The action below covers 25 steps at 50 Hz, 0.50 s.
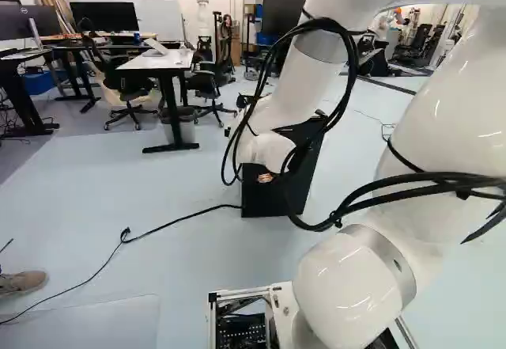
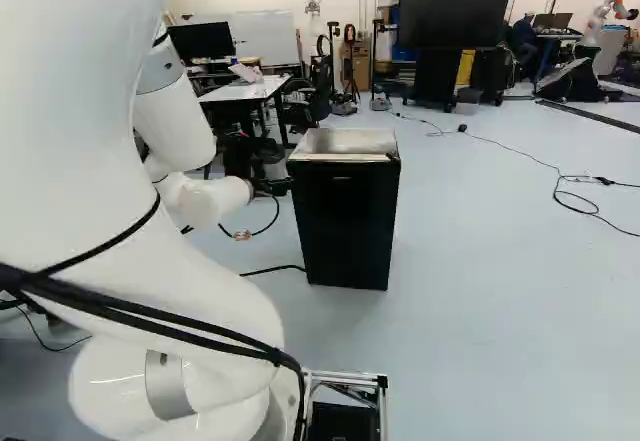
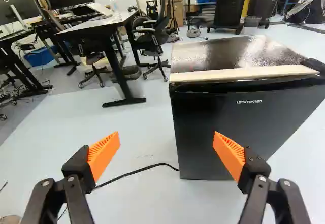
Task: Open the fridge door
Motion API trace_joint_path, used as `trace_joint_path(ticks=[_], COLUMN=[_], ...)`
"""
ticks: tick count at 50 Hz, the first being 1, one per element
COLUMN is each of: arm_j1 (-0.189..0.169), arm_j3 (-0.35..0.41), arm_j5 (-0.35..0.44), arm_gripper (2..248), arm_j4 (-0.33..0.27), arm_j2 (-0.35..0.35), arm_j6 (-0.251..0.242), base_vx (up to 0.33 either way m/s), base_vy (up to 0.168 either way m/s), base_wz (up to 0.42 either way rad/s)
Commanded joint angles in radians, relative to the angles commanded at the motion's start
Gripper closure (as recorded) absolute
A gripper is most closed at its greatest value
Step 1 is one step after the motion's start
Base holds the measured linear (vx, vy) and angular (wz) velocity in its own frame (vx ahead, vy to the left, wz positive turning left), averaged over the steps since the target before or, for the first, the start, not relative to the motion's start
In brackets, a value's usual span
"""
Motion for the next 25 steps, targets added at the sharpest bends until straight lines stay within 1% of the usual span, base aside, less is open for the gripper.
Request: trace_joint_path(ticks=[25], arm_j1=[0.087], arm_j3=[-0.029], arm_j5=[0.035], arm_gripper=[3], arm_j4=[0.129], arm_j2=[-0.028], arm_j6=[0.000], base_vx=[0.000], base_vy=[0.000], base_wz=[0.000])
